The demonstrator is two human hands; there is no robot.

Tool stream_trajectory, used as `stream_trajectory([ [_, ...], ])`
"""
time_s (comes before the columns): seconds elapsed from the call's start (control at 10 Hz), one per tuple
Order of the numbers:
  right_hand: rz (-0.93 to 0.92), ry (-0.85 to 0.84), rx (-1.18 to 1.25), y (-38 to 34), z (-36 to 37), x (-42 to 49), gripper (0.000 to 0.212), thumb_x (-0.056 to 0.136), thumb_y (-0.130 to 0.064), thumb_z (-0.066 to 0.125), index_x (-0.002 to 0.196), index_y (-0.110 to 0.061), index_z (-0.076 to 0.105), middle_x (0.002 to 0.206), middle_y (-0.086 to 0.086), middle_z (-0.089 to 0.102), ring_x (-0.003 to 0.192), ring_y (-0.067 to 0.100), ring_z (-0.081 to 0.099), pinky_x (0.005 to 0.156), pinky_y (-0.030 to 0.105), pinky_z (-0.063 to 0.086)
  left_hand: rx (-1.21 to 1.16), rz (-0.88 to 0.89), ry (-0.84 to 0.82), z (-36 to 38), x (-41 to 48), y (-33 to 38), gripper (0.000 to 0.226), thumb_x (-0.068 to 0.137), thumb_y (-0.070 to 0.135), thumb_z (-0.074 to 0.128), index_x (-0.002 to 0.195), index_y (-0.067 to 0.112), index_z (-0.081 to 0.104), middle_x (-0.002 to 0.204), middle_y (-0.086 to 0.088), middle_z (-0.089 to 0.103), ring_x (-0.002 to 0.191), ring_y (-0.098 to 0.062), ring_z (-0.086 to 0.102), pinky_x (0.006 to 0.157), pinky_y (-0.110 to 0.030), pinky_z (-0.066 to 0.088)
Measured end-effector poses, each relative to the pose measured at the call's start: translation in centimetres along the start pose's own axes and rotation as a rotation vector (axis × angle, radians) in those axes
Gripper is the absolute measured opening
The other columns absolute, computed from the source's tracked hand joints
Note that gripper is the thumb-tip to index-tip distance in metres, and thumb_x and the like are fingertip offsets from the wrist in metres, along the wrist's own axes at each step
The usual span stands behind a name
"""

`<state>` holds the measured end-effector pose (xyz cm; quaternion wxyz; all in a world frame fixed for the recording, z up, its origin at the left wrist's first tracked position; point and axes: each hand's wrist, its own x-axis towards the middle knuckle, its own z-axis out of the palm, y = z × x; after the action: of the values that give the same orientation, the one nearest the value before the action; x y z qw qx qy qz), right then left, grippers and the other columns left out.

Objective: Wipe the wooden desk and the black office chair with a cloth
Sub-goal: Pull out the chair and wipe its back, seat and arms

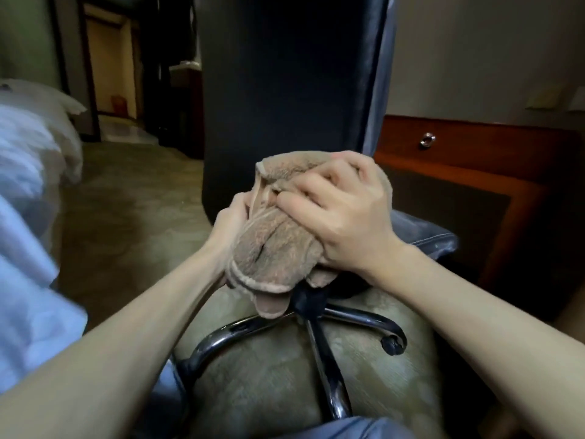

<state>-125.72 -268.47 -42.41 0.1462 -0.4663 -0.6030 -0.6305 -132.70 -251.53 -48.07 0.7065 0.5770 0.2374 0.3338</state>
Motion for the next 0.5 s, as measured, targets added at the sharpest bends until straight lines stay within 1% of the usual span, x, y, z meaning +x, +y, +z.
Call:
stream_trajectory([
  [0.1, 0.005, -0.042, -0.032, -0.8, 0.4, 0.5, 0.008, 0.088, -0.026, 0.072, 0.090, -0.020, 0.077, 0.091, 0.000, 0.073, 0.081, 0.030, 0.065, 0.091, 0.045, 0.044, 0.006, -0.015, -0.130, -0.3, -1.0, 0.2, 0.039, 0.106, 0.035, 0.047, 0.126, 0.004, 0.057, 0.066, 0.008, 0.067, 0.062, -0.009, 0.065, 0.061, -0.025, 0.052],
  [0.2, 0.043, -0.120, -0.091, -1.2, 0.0, 0.9, 0.012, 0.093, -0.026, 0.065, 0.091, -0.020, 0.075, 0.090, 0.001, 0.071, 0.084, 0.031, 0.061, 0.092, 0.045, 0.040, 0.047, 0.009, -0.162, -0.7, -1.1, 0.3, 0.039, 0.106, 0.041, 0.050, 0.121, 0.008, 0.064, 0.080, -0.005, 0.061, 0.077, -0.017, 0.056, 0.077, -0.036, 0.048],
  [0.3, 0.064, -0.201, -0.145, -2.3, -0.1, 0.4, 0.011, 0.094, -0.026, 0.062, 0.090, -0.019, 0.070, 0.088, 0.001, 0.067, 0.086, 0.031, 0.058, 0.092, 0.045, 0.038, 0.148, 0.071, -0.144, -0.9, -1.5, 0.8, 0.045, 0.104, 0.042, 0.049, 0.127, 0.004, 0.059, 0.102, -0.016, 0.063, 0.082, -0.015, 0.050, 0.084, -0.039, 0.042],
  [0.4, 0.054, -0.266, -0.111, -3.9, -0.4, -1.3, 0.012, 0.095, -0.023, 0.061, 0.086, -0.019, 0.066, 0.082, 0.002, 0.063, 0.085, 0.030, 0.056, 0.088, 0.045, 0.038, 0.070, -0.017, -0.151, -1.1, -1.5, 0.1, 0.058, 0.103, 0.046, 0.047, 0.114, -0.010, 0.057, 0.067, -0.003, 0.059, 0.073, -0.018, 0.051, 0.086, -0.037, 0.038],
  [0.5, 0.048, -0.356, -0.039, -5.9, -0.7, -4.1, 0.015, 0.098, -0.022, 0.056, 0.087, -0.019, 0.066, 0.083, 0.004, 0.061, 0.084, 0.028, 0.052, 0.083, 0.044, 0.037, 0.191, -0.036, -0.141, -1.2, -1.3, 0.0, 0.066, 0.103, 0.058, 0.037, 0.092, 0.006, 0.077, 0.076, 0.000, 0.073, 0.075, -0.017, 0.062, 0.077, -0.033, 0.046],
])
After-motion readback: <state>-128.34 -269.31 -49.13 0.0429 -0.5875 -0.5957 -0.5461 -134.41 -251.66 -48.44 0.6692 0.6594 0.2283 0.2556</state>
